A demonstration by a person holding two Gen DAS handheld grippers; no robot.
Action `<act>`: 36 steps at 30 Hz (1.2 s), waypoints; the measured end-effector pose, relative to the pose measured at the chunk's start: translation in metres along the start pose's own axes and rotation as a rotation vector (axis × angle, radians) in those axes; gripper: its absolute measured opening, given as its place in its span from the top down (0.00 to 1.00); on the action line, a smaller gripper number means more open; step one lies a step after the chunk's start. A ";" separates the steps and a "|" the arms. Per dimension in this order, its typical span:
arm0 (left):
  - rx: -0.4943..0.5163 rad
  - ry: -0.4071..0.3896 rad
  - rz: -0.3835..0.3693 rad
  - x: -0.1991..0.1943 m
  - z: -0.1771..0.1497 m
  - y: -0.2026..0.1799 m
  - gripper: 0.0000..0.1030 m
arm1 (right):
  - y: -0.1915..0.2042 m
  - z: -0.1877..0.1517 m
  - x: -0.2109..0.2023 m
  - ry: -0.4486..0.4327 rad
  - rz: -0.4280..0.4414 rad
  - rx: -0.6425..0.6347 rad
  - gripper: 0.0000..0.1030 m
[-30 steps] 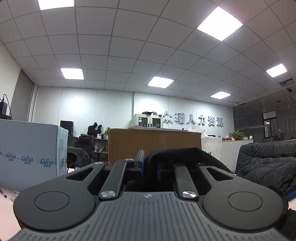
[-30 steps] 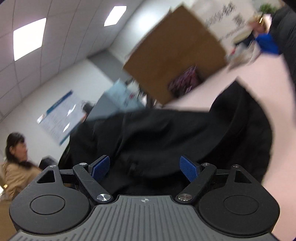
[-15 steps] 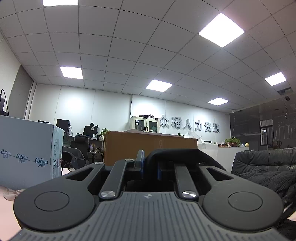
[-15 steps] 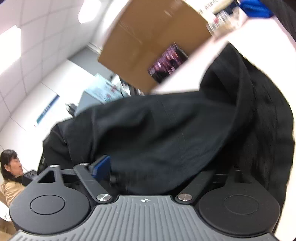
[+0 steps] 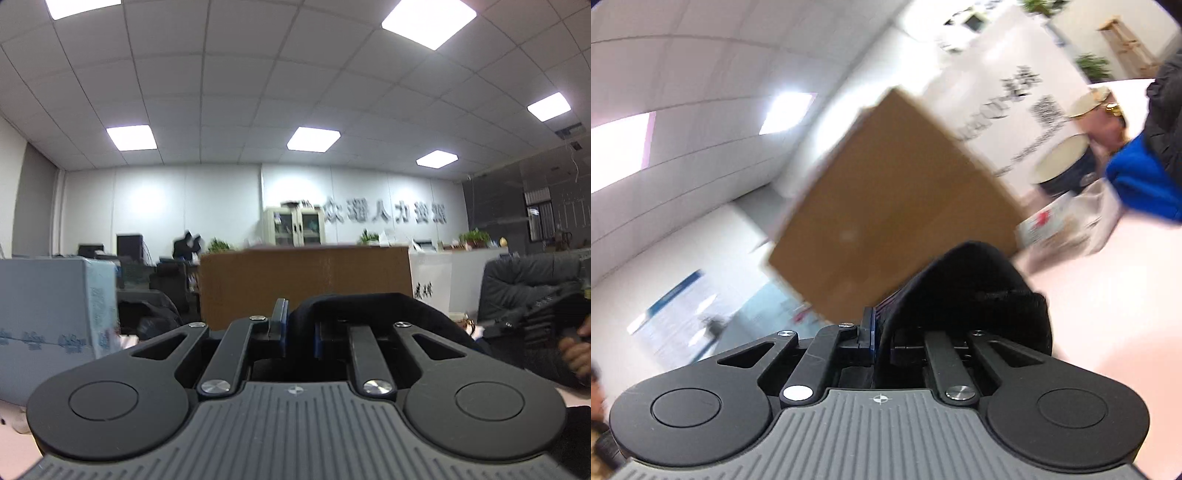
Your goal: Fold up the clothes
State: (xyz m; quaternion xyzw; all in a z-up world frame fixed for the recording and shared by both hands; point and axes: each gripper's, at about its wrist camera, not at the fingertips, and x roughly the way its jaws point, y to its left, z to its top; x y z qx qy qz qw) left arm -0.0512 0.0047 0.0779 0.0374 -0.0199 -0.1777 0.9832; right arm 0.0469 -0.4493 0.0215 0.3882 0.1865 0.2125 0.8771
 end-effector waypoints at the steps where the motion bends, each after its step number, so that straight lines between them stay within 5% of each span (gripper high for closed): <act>1: 0.006 0.035 -0.012 0.010 -0.004 -0.003 0.87 | -0.013 0.006 0.012 0.003 -0.035 0.015 0.93; 3: 0.026 0.134 -0.040 0.038 -0.020 -0.011 0.86 | -0.028 0.007 0.030 0.008 -0.115 -0.004 0.86; 5: 0.085 0.220 -0.050 0.057 -0.040 -0.021 0.86 | -0.043 0.000 0.038 0.019 -0.169 0.015 0.54; 8: 0.189 0.299 -0.091 0.071 -0.065 -0.036 0.79 | -0.055 -0.006 0.039 0.021 -0.217 0.029 0.39; 11: 0.284 0.347 -0.151 0.073 -0.084 -0.050 0.51 | -0.051 -0.008 0.024 -0.025 -0.259 -0.011 0.26; 15: 0.365 0.375 -0.196 0.071 -0.098 -0.059 0.21 | -0.045 -0.010 0.007 -0.063 -0.261 -0.042 0.24; 30: 0.484 0.401 -0.193 0.067 -0.107 -0.078 0.11 | 0.014 -0.054 -0.025 -0.007 -0.171 -0.148 0.17; 36: 0.483 0.400 -0.189 0.070 -0.106 -0.076 0.11 | 0.049 -0.090 -0.033 0.113 -0.069 -0.161 0.16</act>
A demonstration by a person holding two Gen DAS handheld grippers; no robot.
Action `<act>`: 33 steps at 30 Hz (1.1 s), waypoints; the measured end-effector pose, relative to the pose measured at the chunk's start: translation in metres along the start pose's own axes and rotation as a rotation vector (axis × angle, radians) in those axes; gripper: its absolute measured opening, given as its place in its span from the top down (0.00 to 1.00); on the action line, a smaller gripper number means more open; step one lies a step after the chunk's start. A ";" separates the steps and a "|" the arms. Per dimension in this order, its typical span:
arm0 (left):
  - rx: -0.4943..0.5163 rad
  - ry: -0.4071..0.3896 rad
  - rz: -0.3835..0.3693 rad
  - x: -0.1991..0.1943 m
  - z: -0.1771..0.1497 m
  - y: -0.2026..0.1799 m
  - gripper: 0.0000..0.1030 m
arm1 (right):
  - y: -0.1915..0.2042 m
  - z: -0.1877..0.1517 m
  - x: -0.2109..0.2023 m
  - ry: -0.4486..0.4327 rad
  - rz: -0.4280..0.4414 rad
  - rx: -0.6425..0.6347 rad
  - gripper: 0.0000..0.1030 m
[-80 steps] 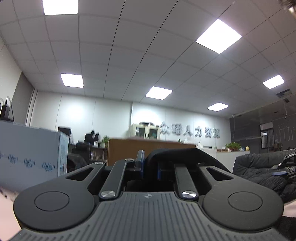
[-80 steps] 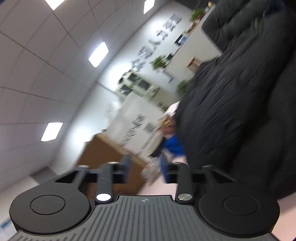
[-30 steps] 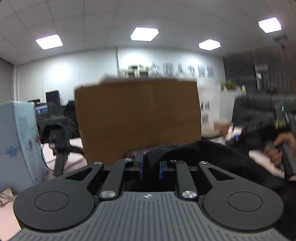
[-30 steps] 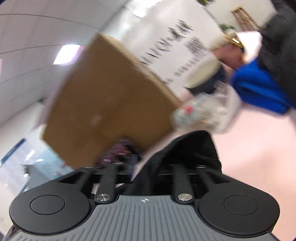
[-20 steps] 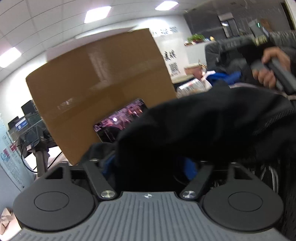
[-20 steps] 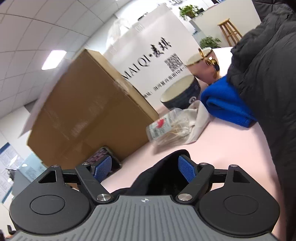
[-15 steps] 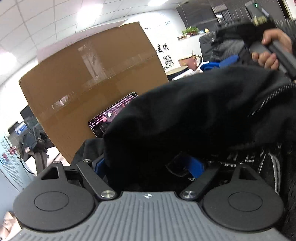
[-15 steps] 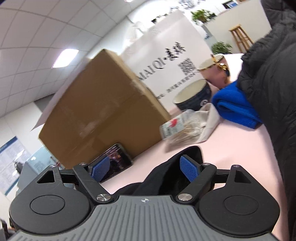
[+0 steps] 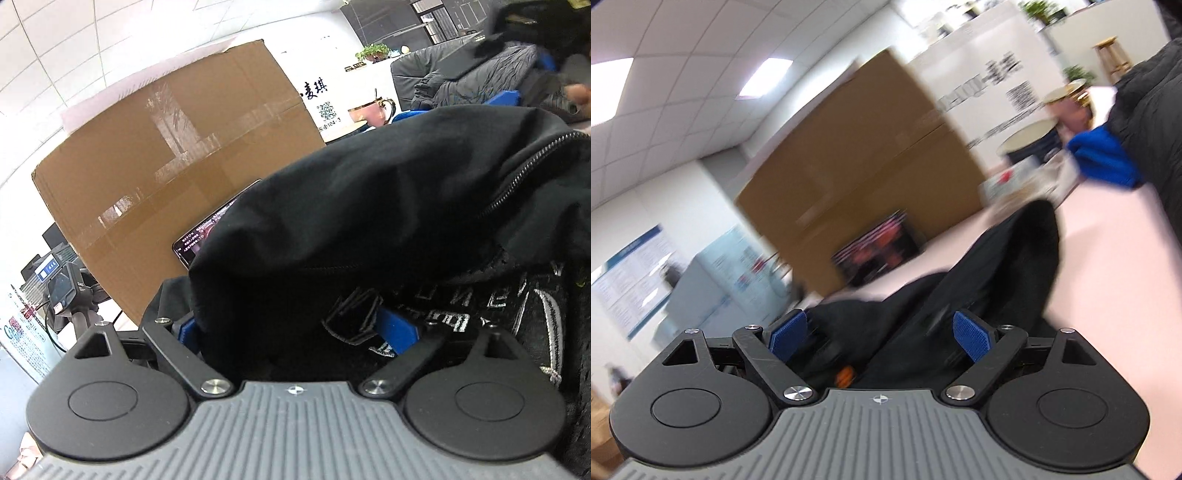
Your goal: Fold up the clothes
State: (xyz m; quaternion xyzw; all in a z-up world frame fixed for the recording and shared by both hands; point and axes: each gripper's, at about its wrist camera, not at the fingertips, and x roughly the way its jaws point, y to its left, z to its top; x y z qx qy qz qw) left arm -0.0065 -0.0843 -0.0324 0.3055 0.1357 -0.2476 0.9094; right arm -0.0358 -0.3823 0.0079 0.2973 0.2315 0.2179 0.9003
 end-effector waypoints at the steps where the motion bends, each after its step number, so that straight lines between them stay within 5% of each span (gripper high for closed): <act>1: -0.001 0.000 0.000 0.000 0.000 0.000 0.11 | 0.008 -0.005 0.000 0.029 0.026 -0.006 0.16; 9: -0.013 -0.012 0.013 0.000 -0.001 -0.001 0.10 | 0.067 -0.044 0.010 0.210 0.114 -0.150 0.14; 15: -0.045 -0.026 0.014 -0.002 -0.001 0.003 0.10 | 0.088 -0.060 0.023 0.237 -0.003 -0.238 0.14; 16: -0.056 -0.028 0.011 -0.003 -0.002 0.005 0.10 | 0.089 -0.061 0.026 0.241 -0.020 -0.248 0.20; 20: -0.116 -0.035 0.007 -0.004 -0.003 0.015 0.10 | 0.088 -0.058 0.030 0.242 -0.091 -0.280 0.73; 21: -0.126 -0.039 0.009 -0.005 -0.004 0.016 0.10 | 0.086 -0.055 0.029 0.238 -0.090 -0.281 0.78; 24: -0.146 -0.056 0.008 -0.008 -0.004 0.020 0.10 | 0.092 -0.042 0.022 0.160 -0.146 -0.385 0.84; 31: -0.180 -0.077 0.029 -0.010 -0.003 0.026 0.10 | 0.119 -0.002 -0.003 -0.222 -0.455 -0.805 0.87; 33: -0.179 -0.064 0.035 -0.008 -0.003 0.026 0.11 | 0.126 0.001 -0.006 -0.304 -0.484 -0.888 0.87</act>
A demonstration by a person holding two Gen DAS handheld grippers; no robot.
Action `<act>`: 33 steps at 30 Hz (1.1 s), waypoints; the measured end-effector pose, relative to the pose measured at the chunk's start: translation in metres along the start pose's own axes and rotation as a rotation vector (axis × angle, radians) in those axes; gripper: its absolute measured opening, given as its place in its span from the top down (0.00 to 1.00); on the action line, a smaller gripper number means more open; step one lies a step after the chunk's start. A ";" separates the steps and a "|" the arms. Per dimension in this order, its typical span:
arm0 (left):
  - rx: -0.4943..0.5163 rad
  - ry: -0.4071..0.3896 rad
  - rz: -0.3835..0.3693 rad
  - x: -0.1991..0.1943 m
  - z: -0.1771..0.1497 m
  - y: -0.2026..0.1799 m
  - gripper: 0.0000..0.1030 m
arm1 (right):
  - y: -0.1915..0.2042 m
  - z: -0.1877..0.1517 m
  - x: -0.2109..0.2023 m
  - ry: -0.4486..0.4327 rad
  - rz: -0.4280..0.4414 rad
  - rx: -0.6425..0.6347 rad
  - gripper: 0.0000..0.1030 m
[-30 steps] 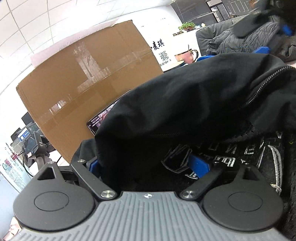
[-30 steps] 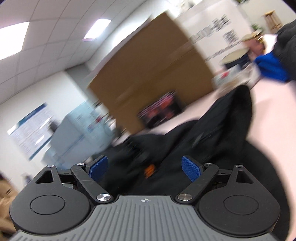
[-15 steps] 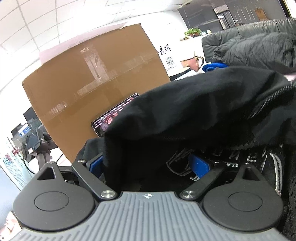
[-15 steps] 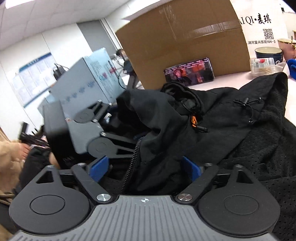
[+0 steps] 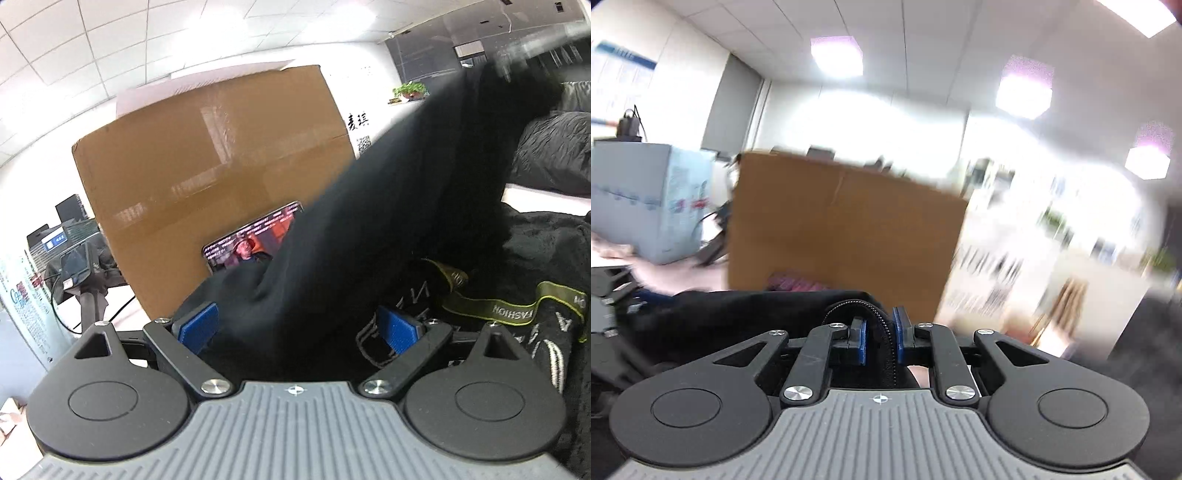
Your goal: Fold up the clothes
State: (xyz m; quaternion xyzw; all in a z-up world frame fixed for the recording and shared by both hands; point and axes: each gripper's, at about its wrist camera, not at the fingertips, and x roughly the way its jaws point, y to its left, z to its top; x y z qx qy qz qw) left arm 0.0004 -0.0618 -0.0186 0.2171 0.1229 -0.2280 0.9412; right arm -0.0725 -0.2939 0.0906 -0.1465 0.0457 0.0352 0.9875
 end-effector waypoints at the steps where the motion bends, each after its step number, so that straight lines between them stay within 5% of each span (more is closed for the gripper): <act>1: 0.001 0.007 0.004 0.001 0.000 0.000 0.11 | 0.001 0.001 -0.001 -0.023 -0.018 -0.021 0.87; 5: -0.003 0.000 0.011 -0.003 0.002 0.006 0.11 | 0.006 -0.011 -0.008 -0.092 -0.023 -0.092 0.87; 8: -0.022 -0.030 0.046 -0.019 0.006 0.021 0.11 | 0.005 -0.035 -0.010 -0.025 0.054 -0.087 0.87; 13: -0.122 -0.090 0.070 -0.056 0.008 0.055 0.10 | -0.012 -0.074 -0.006 0.083 0.114 0.104 0.86; 21: -0.258 0.044 0.330 -0.100 -0.021 0.101 0.11 | -0.013 -0.084 0.016 0.144 0.075 0.214 0.86; 27: -0.155 0.190 0.287 -0.094 -0.038 0.088 0.11 | -0.022 -0.078 0.037 0.166 0.092 0.311 0.85; 33: -0.006 0.245 0.078 -0.057 -0.025 0.047 0.11 | -0.029 -0.083 0.039 0.115 0.105 0.451 0.85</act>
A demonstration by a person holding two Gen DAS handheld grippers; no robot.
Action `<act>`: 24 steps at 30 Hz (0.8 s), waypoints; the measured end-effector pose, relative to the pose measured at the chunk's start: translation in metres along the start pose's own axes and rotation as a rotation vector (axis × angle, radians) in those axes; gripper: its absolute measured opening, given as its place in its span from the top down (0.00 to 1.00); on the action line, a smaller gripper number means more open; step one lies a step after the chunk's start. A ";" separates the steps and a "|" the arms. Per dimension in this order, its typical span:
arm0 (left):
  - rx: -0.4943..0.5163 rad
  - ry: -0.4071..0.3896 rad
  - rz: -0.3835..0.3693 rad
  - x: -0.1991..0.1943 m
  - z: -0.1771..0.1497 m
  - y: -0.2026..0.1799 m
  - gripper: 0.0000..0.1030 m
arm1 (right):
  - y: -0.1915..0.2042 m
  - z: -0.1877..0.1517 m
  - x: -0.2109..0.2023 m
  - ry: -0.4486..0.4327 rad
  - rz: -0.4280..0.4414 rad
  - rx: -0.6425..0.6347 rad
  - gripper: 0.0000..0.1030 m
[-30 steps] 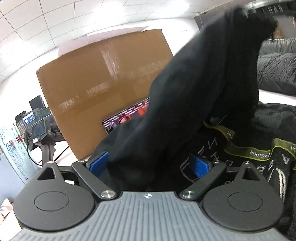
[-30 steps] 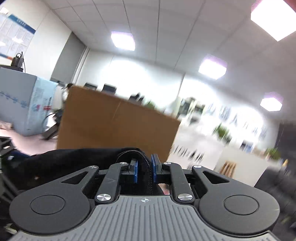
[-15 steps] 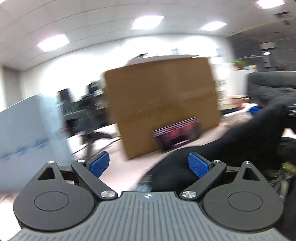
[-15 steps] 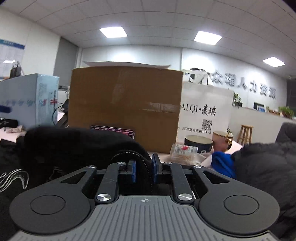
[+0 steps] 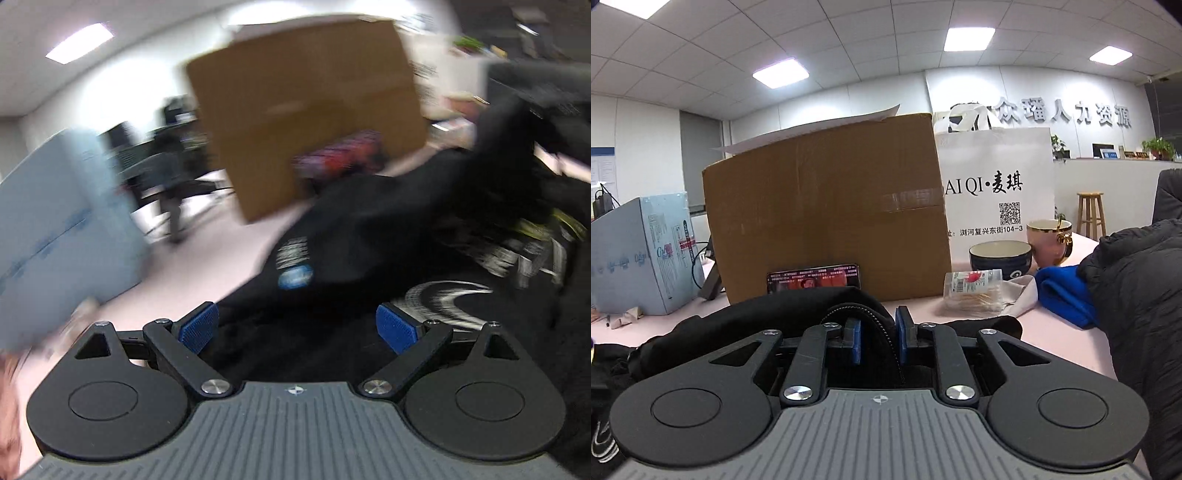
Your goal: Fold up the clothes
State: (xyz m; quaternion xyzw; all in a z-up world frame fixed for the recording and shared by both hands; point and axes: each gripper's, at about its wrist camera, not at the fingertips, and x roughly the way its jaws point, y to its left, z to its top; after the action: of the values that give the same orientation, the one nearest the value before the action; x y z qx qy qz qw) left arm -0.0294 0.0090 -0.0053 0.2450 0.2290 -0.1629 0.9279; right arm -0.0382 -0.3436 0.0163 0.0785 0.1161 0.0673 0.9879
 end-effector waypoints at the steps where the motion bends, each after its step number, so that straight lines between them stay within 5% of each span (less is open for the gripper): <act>1: 0.036 0.011 -0.006 0.008 0.003 -0.006 0.11 | -0.002 -0.002 0.000 0.001 0.007 0.014 0.85; 6: 0.030 0.060 0.004 0.049 0.011 -0.006 0.15 | -0.011 -0.006 -0.004 -0.014 0.031 0.051 0.85; 17: -0.340 -0.114 0.073 0.059 0.027 0.073 0.15 | -0.004 -0.001 0.004 0.020 0.054 0.014 0.85; 24: -0.464 -0.028 0.162 0.114 0.011 0.104 0.15 | 0.011 0.008 0.034 0.089 0.043 -0.055 0.84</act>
State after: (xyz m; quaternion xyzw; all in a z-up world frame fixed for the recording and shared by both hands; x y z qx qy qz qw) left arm 0.1131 0.0677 -0.0150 0.0406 0.2269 -0.0345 0.9725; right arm -0.0044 -0.3290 0.0178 0.0506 0.1562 0.0949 0.9819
